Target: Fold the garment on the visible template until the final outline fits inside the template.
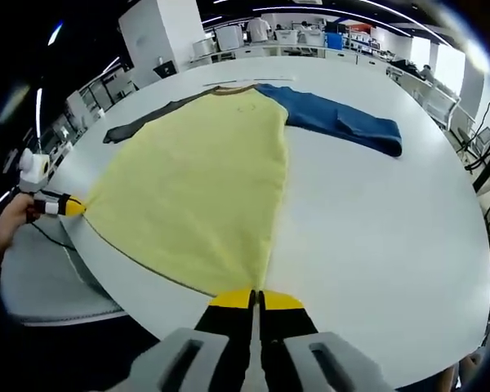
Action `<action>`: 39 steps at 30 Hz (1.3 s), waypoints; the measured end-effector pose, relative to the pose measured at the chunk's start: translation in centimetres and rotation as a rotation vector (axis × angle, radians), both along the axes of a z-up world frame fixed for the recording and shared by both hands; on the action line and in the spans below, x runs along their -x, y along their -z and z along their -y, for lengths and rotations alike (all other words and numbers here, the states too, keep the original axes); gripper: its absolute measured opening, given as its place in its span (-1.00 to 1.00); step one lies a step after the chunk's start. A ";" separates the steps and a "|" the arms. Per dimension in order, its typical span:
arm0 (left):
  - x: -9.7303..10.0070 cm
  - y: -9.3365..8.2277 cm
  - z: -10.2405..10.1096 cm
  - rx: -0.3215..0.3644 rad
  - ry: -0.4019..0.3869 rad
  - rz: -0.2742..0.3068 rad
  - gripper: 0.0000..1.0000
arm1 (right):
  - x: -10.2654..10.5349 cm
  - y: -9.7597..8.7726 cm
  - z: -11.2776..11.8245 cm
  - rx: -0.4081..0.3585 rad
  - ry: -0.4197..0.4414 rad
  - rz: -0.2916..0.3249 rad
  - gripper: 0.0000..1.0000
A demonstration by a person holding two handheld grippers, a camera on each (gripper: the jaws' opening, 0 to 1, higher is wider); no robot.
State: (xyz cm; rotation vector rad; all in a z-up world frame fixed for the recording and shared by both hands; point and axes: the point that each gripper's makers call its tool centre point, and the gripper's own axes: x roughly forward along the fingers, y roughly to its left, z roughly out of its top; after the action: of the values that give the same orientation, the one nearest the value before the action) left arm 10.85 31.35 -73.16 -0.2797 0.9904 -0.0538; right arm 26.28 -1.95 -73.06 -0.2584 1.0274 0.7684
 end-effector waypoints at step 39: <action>-3.2 -6.5 -2.4 -0.101 -0.059 0.231 0.70 | -12.5 -7.5 -0.3 -0.132 0.085 0.211 -0.32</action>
State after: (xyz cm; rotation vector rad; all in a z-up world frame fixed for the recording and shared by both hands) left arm 14.01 33.70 -66.69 -0.2051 0.7523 0.0174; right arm 38.82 -1.62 -65.56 -0.1773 0.7801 0.7123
